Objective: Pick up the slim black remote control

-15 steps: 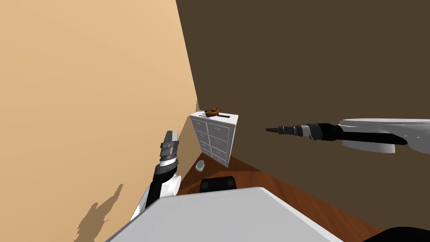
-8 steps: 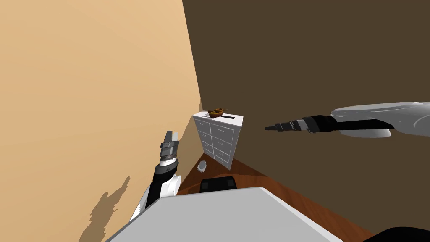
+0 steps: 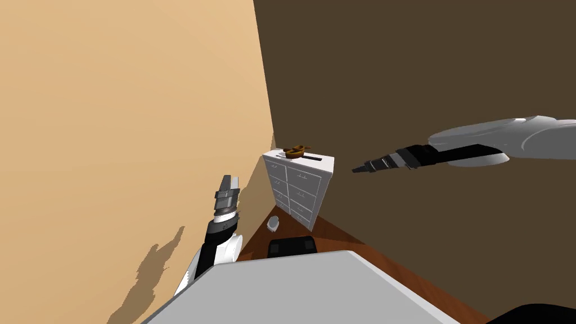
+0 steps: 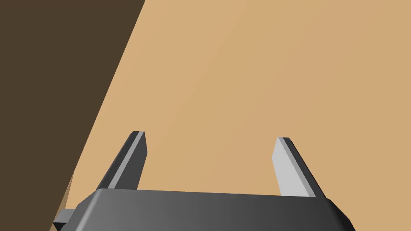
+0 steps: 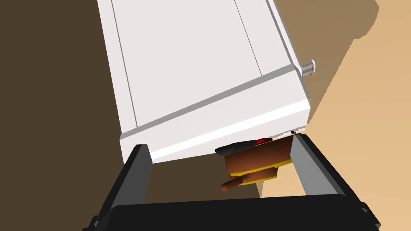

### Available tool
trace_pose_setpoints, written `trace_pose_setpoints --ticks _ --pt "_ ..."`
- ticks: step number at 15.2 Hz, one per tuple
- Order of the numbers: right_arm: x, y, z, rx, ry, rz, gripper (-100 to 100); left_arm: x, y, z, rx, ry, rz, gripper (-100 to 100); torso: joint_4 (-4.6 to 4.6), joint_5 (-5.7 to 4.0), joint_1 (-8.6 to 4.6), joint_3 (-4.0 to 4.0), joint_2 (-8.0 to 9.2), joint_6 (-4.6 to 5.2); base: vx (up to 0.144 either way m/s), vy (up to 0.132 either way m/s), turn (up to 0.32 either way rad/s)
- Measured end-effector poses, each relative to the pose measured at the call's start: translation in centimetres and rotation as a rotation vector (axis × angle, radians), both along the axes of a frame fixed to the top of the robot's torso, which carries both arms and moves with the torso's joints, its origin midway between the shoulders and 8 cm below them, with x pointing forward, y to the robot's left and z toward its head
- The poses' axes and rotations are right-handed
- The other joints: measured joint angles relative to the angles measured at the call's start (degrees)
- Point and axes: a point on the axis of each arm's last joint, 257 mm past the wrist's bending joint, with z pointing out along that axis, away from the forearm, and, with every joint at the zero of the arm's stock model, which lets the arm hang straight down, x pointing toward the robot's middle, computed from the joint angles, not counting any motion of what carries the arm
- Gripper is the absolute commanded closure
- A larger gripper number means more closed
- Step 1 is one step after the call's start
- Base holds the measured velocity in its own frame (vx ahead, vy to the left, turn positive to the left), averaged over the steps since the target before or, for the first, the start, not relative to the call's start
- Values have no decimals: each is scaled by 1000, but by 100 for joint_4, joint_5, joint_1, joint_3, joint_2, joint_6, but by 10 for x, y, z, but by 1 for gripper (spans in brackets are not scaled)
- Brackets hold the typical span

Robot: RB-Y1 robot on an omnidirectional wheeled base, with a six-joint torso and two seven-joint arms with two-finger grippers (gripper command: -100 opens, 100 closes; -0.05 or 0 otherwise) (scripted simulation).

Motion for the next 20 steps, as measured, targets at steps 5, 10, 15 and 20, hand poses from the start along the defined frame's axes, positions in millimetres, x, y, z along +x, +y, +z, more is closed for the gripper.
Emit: trace_pose_setpoints --ticks 5,10,15,20 --pt "8 4 4 -96 53 46 -100 0 0 0 0 0 0 0 1 -1 0 2 4 -3 72 41 108" --pt "14 9 7 -193 107 92 -100 0 0 0 0 0 0 0 -2 0 3 -4 -6 1 90 40 95" --pt "20 15 10 -293 163 138 -100 0 0 0 0 0 0 0 -1 1 7 -2 -4 -1 78 39 99" --pt "25 22 11 -386 215 182 -100 0 0 0 0 0 0 0 -1 2 11 -3 -5 0 90 48 114"
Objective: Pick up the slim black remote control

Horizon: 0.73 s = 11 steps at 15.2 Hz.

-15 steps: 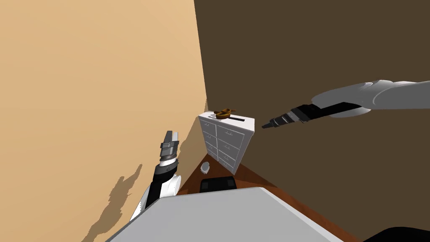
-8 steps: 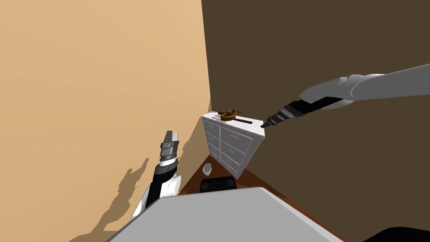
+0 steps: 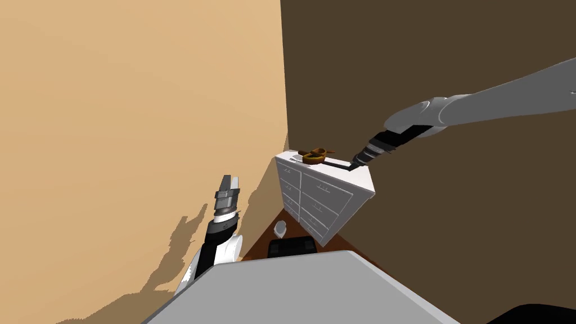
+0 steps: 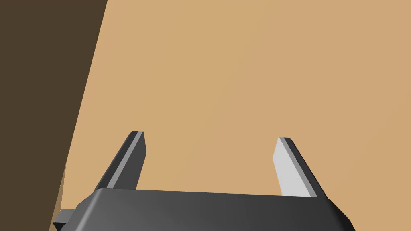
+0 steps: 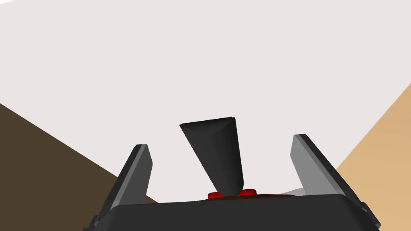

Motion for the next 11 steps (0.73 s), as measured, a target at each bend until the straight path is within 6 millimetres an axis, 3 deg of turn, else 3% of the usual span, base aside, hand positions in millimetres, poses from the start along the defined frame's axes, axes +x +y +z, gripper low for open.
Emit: trace_pose_setpoints --ticks 6,11 --pt "4 9 -1 -106 63 52 -100 0 0 0 0 0 0 0 3 -1 -5 8 13 1 71 42 84" --pt "1 0 -16 -116 74 48 -100 0 0 0 0 0 0 0 11 -7 -19 26 45 6 6 22 52"
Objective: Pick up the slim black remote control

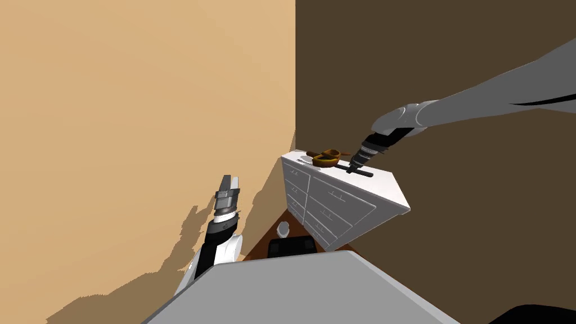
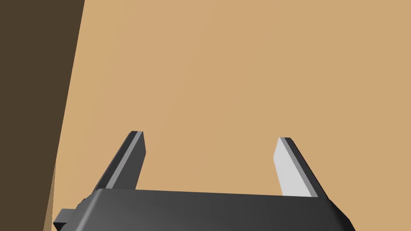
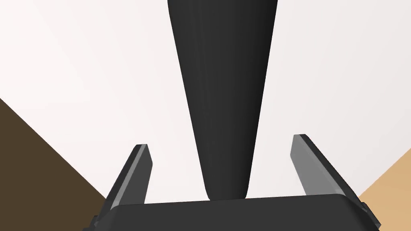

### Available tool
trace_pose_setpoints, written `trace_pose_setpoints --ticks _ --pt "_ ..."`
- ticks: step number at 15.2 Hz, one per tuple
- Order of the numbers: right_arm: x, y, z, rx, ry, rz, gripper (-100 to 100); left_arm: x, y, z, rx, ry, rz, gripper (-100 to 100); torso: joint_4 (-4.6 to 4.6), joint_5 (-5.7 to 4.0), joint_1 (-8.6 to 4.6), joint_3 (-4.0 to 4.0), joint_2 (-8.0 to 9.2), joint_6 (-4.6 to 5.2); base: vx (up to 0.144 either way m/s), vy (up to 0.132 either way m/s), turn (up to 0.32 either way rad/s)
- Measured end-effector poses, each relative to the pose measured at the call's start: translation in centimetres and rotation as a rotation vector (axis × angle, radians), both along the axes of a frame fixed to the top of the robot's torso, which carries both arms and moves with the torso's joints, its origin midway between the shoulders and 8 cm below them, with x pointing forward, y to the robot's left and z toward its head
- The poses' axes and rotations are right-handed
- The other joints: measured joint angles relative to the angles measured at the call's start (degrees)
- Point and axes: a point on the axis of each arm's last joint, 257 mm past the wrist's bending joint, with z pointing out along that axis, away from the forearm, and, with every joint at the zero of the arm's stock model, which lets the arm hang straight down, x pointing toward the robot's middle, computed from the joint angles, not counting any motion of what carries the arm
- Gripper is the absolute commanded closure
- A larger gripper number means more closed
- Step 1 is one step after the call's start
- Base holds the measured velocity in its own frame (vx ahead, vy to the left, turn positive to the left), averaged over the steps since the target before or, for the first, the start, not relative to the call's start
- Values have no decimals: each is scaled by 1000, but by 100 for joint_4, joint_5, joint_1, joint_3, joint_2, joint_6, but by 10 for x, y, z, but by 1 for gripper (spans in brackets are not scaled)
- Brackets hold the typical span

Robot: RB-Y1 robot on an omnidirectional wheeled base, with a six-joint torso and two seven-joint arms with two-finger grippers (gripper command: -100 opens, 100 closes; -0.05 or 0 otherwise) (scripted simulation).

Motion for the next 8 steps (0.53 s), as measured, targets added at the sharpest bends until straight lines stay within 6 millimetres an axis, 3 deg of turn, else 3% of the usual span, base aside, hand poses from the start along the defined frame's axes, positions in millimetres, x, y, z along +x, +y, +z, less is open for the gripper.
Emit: trace_pose_setpoints --ticks 1,6,8 --pt "0 -1 -1 -1 -2 0 100 0 0 0 0 0 0 0 2 1 -2 3 3 1 0 5 0" --pt "0 0 -1 -1 -2 1 100 0 0 0 0 0 0 0 3 -1 -11 3 4 2 0 -3 -18" --pt "3 7 8 -5 -1 9 100 0 0 0 0 0 0 0 14 8 -14 12 10 7 1 -24 -64"
